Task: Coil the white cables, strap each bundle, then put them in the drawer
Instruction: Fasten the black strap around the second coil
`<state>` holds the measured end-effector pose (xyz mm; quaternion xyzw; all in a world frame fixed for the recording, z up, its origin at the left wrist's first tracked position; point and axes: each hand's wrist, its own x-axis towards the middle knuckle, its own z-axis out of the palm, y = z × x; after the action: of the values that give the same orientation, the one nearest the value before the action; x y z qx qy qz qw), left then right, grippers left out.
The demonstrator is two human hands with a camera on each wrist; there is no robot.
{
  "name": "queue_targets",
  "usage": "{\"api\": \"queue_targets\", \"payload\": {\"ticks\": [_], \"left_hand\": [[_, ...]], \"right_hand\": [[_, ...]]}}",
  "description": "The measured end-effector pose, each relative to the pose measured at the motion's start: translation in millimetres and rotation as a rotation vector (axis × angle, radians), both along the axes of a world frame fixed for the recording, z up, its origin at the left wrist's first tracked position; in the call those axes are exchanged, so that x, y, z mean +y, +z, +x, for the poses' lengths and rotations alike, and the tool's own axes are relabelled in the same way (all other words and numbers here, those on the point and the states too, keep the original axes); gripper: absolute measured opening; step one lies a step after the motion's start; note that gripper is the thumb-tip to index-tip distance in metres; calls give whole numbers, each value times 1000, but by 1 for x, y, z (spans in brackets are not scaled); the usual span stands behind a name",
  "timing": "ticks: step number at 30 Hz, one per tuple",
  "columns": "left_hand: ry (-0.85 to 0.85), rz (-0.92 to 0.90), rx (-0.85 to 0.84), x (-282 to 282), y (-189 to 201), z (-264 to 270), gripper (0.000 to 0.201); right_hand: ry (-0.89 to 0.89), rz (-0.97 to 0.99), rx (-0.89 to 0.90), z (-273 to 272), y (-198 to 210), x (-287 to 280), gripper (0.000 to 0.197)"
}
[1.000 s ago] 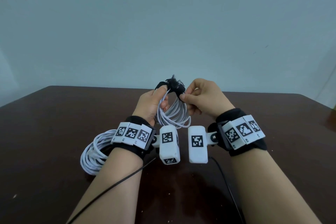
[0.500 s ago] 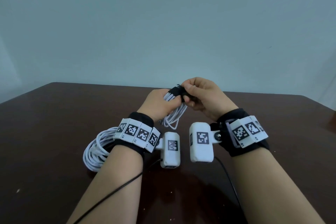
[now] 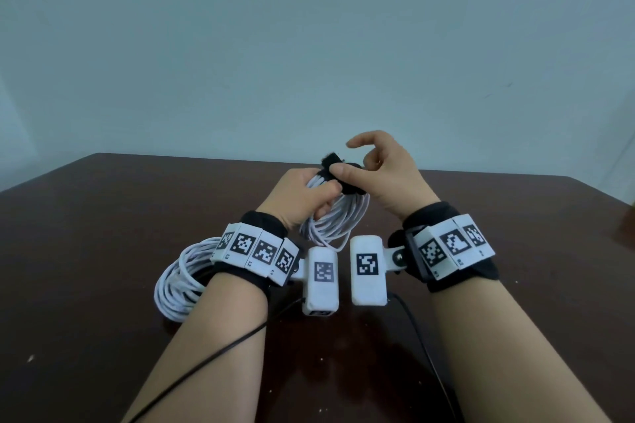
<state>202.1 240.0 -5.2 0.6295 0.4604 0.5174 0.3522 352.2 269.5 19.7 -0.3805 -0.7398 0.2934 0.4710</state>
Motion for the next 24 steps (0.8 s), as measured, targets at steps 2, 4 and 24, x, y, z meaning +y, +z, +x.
{"api": "queue_targets", "payload": {"ticks": [2,4,24], "left_hand": [[-55,17,-32,-3,4,2,22],[-109,-12,-82,-3,8,4,23],[-145,-117,-865,-3,27,1,47]], "right_hand": [[10,-78,-37,-3,-3,4,35],[62,-152,-49,-4,-5,4,35],[174,-62,190,-6,-8,-4,39]]}}
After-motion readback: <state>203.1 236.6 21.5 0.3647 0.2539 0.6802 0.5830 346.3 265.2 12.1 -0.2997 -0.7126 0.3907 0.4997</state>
